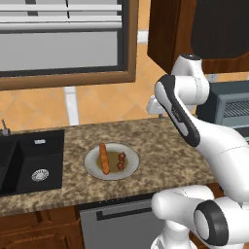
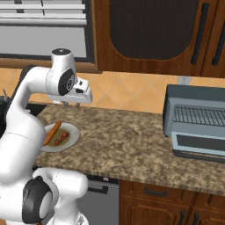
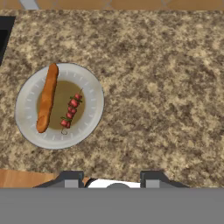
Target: Pick up the kebab skewer and baguette bread, and place them inside the toaster oven. Close the toaster oven door and start by setting the timer.
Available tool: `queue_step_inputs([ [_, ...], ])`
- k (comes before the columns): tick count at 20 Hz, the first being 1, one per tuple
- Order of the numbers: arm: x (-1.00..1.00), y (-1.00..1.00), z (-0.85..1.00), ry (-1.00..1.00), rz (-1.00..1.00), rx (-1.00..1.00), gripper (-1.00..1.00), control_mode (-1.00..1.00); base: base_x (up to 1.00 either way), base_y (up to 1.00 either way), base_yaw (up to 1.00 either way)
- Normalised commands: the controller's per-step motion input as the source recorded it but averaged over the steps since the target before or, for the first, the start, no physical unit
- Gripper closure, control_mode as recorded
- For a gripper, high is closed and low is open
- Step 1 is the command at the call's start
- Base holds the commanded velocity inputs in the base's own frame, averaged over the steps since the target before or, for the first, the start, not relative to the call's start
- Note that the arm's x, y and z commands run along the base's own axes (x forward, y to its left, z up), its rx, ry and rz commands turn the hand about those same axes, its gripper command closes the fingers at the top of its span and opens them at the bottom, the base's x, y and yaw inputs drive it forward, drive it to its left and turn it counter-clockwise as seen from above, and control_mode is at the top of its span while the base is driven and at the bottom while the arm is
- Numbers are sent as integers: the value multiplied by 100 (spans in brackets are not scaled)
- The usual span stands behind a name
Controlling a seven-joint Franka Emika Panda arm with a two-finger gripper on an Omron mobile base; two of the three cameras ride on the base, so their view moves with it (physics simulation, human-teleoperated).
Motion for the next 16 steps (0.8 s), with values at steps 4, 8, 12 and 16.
queue_step_inputs([
  [4,0,0,0,0,0,0,-100,100,0,0,0],
  [8,0,0,0,0,0,0,-100,100,0,0,0],
  [12,0,0,0,0,0,0,-100,100,3,0,0],
  [16,0,0,0,0,0,0,-100,100,3,-25,1],
])
